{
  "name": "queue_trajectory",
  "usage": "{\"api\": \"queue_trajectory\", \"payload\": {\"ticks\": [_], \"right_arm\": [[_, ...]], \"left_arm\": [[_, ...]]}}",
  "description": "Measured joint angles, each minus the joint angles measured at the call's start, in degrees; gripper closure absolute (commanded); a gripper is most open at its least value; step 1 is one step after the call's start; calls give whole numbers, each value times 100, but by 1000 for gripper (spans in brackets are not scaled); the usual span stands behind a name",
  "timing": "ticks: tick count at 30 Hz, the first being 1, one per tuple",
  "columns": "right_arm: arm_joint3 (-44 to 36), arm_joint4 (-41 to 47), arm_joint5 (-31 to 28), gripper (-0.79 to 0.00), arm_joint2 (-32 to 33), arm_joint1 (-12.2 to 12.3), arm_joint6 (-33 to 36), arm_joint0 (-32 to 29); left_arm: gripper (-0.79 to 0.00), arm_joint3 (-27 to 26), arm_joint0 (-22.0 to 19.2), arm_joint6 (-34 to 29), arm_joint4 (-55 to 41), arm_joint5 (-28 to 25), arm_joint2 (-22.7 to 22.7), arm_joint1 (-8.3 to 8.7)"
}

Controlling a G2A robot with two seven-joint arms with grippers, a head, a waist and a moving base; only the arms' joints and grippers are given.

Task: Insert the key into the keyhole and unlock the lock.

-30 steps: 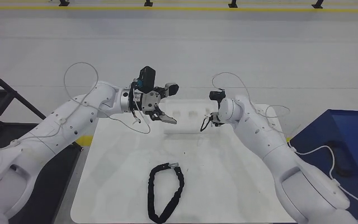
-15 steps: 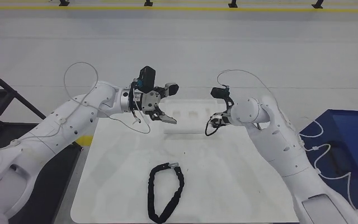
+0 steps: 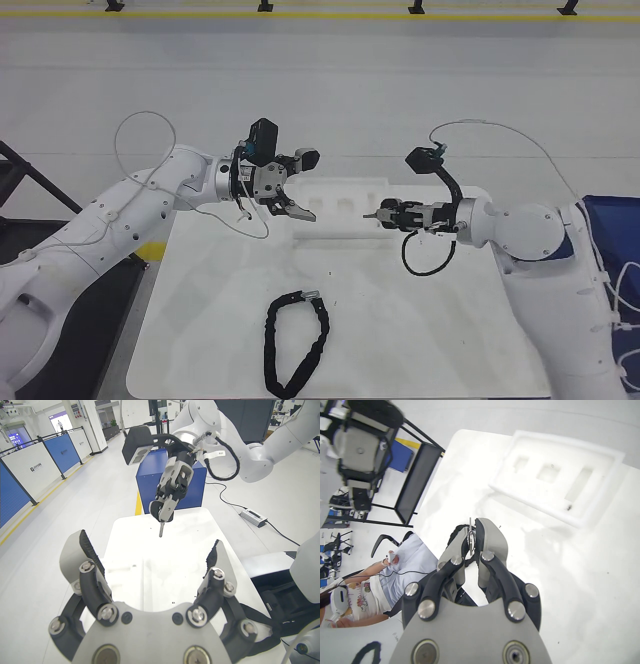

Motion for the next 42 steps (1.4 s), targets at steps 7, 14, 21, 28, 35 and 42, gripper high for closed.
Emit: {"api": "queue_trajectory", "payload": {"ticks": [7, 14, 21, 28, 35, 42], "right_arm": [[-107, 848, -746, 0, 469, 76, -213, -323], [-264, 1184, -1026, 0, 791, 161, -220, -568], [-265, 1311, -1083, 0, 839, 173, -261, -616], [-265, 1310, -1083, 0, 839, 173, -260, -616], [-265, 1310, -1083, 0, 839, 173, -260, -616], [-265, 1310, -1083, 0, 839, 173, -260, -616]], "left_arm": [[-785, 0, 0, 0, 0, 0, 0, 0], [-785, 0, 0, 0, 0, 0, 0, 0], [-785, 0, 0, 0, 0, 0, 0, 0], [-785, 0, 0, 0, 0, 0, 0, 0], [-785, -34, 58, -65, -5, 79, -32, 4], [-785, 11, 543, -520, -5, 127, -231, 110]]}}
